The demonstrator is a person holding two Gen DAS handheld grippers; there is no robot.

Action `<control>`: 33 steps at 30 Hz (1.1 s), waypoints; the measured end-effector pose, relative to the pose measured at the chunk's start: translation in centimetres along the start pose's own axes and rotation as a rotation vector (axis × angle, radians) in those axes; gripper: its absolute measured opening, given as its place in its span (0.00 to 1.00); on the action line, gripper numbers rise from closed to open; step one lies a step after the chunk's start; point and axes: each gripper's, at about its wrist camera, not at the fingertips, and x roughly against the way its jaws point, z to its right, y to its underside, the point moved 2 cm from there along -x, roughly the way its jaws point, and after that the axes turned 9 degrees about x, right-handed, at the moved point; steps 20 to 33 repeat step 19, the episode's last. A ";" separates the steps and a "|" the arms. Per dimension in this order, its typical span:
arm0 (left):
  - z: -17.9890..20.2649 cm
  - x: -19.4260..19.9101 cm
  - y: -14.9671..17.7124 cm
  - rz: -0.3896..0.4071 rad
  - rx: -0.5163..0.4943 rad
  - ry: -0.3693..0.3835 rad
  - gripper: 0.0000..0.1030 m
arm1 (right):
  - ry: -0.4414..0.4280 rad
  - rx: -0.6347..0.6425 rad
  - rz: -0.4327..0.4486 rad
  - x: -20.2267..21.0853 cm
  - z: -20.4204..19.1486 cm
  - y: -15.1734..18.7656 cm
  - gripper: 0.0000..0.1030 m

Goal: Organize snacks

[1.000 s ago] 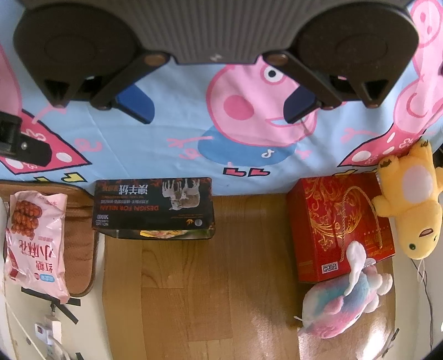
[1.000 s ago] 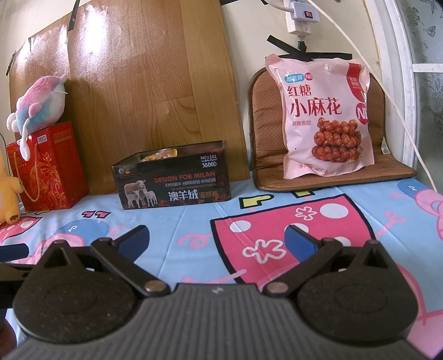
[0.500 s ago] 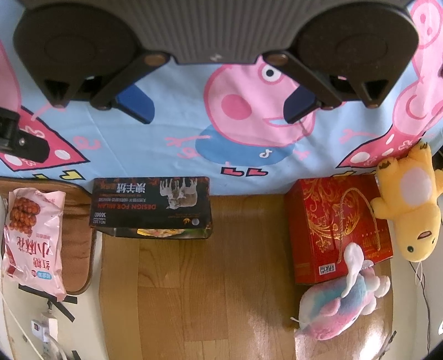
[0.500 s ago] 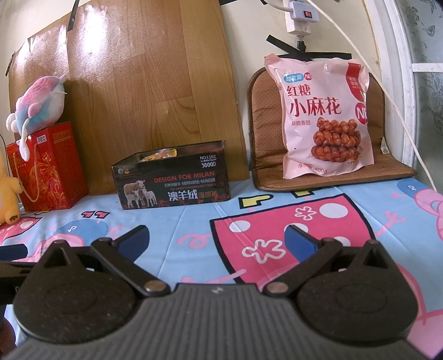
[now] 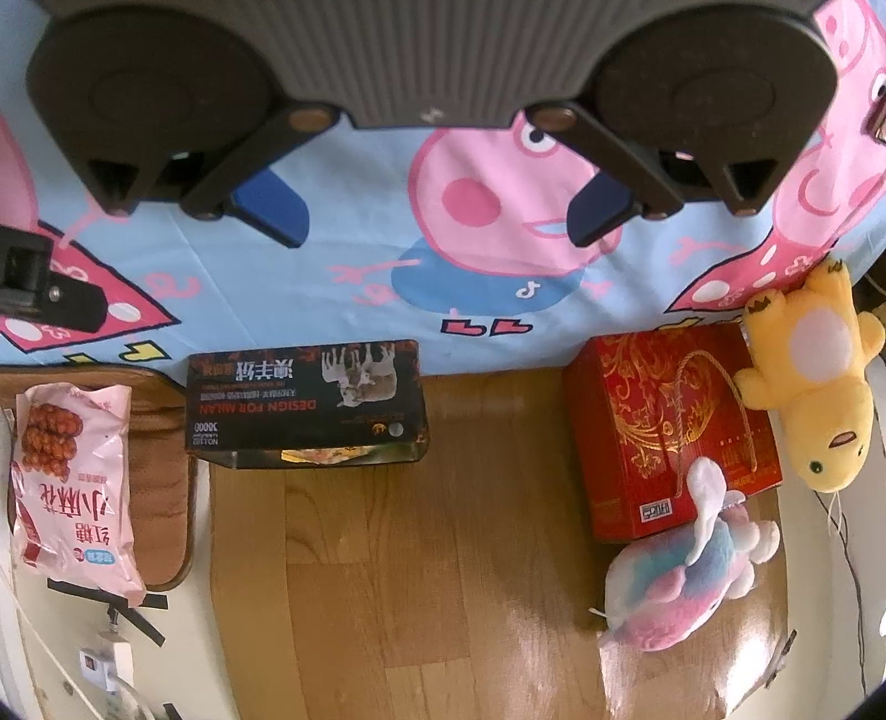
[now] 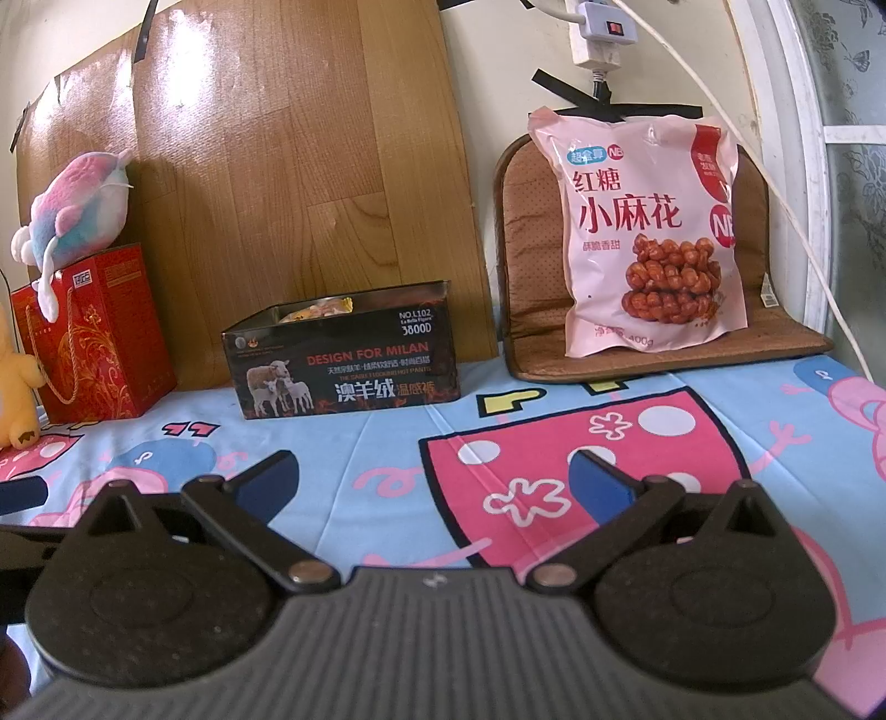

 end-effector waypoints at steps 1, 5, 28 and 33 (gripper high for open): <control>0.0 0.0 0.0 -0.001 0.002 0.001 1.00 | 0.000 0.000 0.000 0.0 0.0 0.0 1.00; 0.0 0.0 0.0 0.001 -0.004 0.001 1.00 | 0.000 0.000 0.000 0.0 0.0 0.0 1.00; -0.1 -0.2 0.0 -0.012 -0.004 0.022 1.00 | 0.000 0.000 -0.001 0.0 0.0 0.0 1.00; -0.1 -0.2 0.0 -0.012 -0.004 0.022 1.00 | 0.000 0.000 -0.001 0.0 0.0 0.0 1.00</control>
